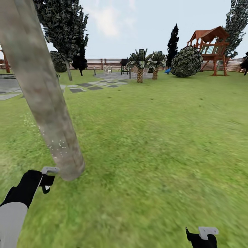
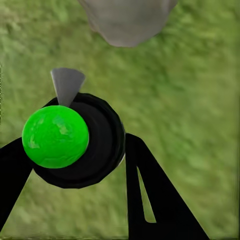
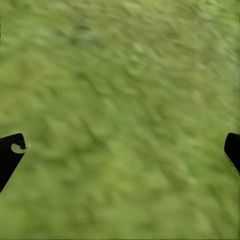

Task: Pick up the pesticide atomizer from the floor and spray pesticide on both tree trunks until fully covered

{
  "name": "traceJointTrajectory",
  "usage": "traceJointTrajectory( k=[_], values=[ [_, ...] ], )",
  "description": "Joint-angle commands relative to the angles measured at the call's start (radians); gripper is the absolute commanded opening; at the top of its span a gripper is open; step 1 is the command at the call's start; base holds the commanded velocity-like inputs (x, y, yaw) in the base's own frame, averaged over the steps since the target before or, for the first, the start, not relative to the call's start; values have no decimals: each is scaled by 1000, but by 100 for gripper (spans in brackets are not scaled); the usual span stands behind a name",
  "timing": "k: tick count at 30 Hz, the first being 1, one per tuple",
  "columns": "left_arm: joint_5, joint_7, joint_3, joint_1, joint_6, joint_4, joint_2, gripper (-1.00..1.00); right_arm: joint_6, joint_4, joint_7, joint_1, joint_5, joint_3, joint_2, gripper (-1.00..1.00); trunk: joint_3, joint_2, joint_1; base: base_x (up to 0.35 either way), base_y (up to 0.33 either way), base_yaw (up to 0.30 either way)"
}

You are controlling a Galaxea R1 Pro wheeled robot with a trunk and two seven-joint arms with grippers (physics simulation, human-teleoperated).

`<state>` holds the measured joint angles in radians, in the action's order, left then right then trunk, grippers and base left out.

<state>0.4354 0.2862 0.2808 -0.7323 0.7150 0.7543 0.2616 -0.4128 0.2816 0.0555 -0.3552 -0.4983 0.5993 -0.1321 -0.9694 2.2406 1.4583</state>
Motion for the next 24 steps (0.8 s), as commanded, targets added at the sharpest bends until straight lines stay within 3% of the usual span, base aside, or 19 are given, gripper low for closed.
traceJointTrajectory(
  k=[1, 8, 20, 24],
  values=[
    [11, 10, 3, -1, 3, 2, -1, -100, -4, -1, 6, -1, -5, 8, 0, 100, -1, 0, 0, 0, -274, 272],
    [11, 10, 3, -1, 3, 2, -1, -100, -4, -1, 6, -1, -5, 9, 0, 100, -1, 0, 0, 50, -274, 247],
    [11, 10, 3, -1, 3, 3, -1, -100, -4, -1, 6, -1, -5, 9, 0, 100, -1, 0, 0, 150, -265, 14],
    [11, 10, 4, -2, 3, 4, -1, -100, -4, -1, 6, -1, -5, 9, 0, 100, -1, 0, 0, 159, -261, 182]
  ],
)
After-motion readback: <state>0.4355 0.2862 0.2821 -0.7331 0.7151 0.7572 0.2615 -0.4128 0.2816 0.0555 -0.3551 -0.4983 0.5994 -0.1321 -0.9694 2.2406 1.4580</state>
